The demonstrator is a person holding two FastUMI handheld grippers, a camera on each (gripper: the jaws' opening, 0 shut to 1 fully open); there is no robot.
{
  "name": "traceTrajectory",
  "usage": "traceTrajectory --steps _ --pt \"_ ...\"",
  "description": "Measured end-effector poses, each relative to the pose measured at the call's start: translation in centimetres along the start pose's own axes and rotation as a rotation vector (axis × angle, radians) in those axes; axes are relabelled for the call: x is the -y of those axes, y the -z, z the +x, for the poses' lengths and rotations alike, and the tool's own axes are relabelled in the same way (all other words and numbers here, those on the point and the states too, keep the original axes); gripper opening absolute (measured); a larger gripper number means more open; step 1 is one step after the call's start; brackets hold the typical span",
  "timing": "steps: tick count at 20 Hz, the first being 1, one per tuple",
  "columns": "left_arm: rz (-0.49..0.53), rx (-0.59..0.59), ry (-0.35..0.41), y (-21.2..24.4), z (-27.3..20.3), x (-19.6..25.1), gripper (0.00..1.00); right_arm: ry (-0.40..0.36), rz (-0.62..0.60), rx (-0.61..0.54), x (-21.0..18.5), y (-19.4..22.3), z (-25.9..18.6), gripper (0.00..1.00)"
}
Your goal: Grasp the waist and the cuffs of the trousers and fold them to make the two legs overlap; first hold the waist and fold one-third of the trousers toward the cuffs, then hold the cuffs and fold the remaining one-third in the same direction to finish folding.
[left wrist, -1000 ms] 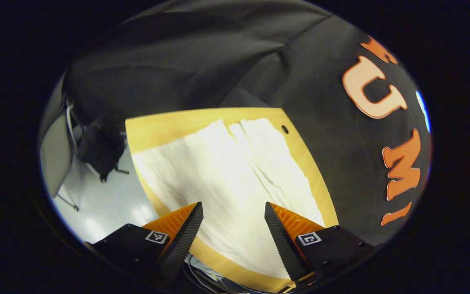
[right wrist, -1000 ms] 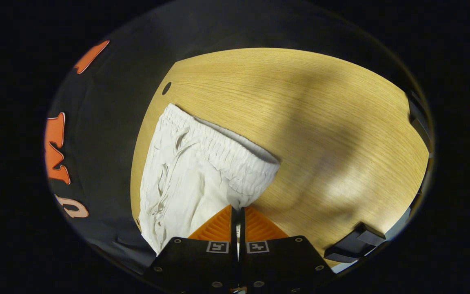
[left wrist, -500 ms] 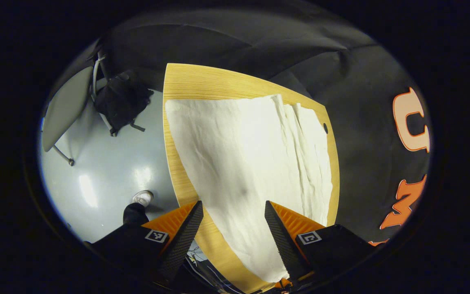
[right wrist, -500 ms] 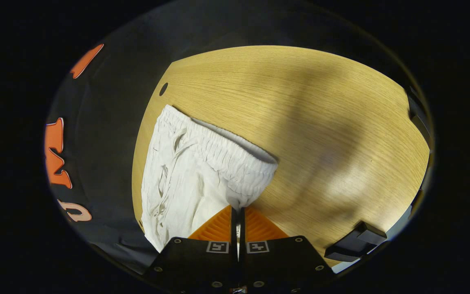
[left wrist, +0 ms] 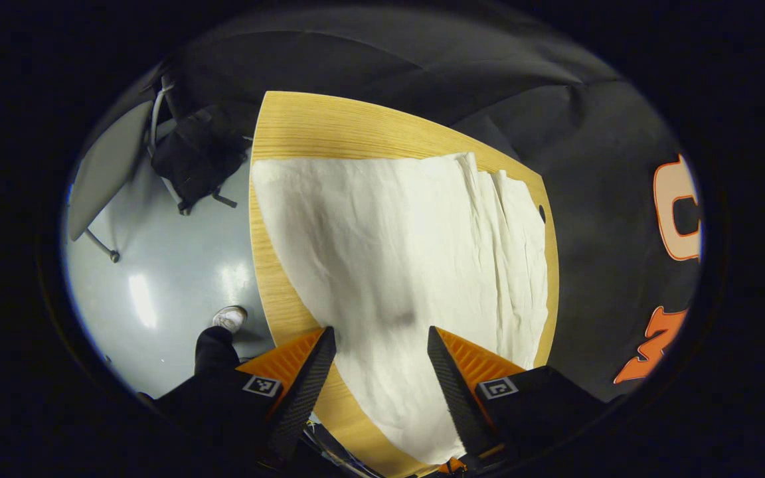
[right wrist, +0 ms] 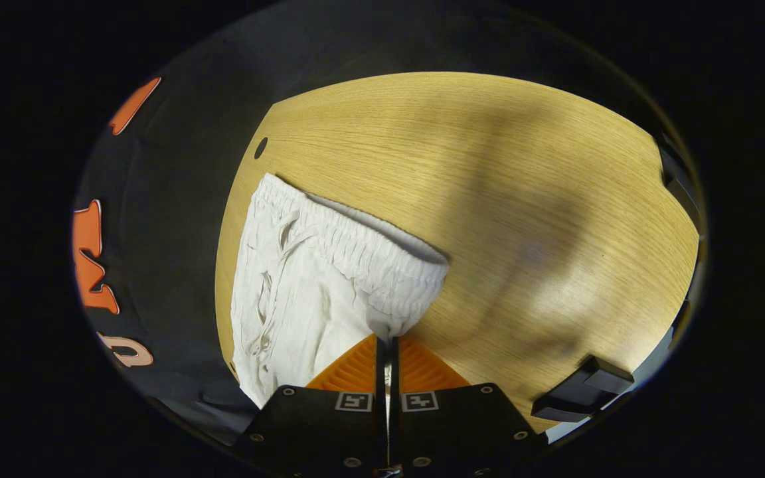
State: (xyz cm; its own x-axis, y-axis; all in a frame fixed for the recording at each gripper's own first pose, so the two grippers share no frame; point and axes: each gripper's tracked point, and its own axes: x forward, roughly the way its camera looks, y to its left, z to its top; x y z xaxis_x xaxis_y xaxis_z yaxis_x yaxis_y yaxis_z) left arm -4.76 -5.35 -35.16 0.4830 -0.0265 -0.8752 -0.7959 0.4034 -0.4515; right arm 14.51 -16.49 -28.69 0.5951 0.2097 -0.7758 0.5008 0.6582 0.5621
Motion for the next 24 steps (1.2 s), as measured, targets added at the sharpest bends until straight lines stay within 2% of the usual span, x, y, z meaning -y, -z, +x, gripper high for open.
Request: traceTrajectory --steps 1,3,4,5,7,10,16,20,24 --pt "-0.002 -0.006 -0.027 0.0 0.7 -0.7 0.75 0.0 0.002 0.0 0.0 0.0 0.0 0.02" --pt "-0.026 -0.03 0.02 -0.1 1.1 0.0 0.32 -0.001 0.006 0.0 0.0 0.0 0.0 0.02" --pt "-0.038 -0.045 0.025 0.0 0.9 0.0 0.3 -0.001 0.006 0.0 0.0 0.0 0.1 0.02" --pt "-0.067 -0.049 0.033 -0.1 1.0 0.1 0.05 -0.001 0.005 -0.001 0.0 0.0 0.1 0.02" --pt "-0.091 -0.053 0.061 -0.3 1.6 0.5 0.04 -0.002 -0.011 -0.002 0.0 0.0 0.1 0.01" --pt "-0.016 -0.039 0.055 -0.3 1.2 0.8 0.04 0.005 -0.015 -0.007 -0.1 0.0 -0.1 0.02" --pt "0.056 -0.001 0.227 -2.0 -1.9 8.3 0.05 -0.057 0.007 -0.006 -2.0 -0.4 -1.9 0.01" --pt "0.143 -0.005 0.294 -3.5 -3.4 13.6 0.04 -0.15 0.069 0.001 -6.4 -1.1 -3.6 0.01" --pt "0.204 -0.015 0.325 -5.6 -1.4 19.8 0.04 -0.196 0.018 0.033 -11.9 -3.0 -4.1 0.01"
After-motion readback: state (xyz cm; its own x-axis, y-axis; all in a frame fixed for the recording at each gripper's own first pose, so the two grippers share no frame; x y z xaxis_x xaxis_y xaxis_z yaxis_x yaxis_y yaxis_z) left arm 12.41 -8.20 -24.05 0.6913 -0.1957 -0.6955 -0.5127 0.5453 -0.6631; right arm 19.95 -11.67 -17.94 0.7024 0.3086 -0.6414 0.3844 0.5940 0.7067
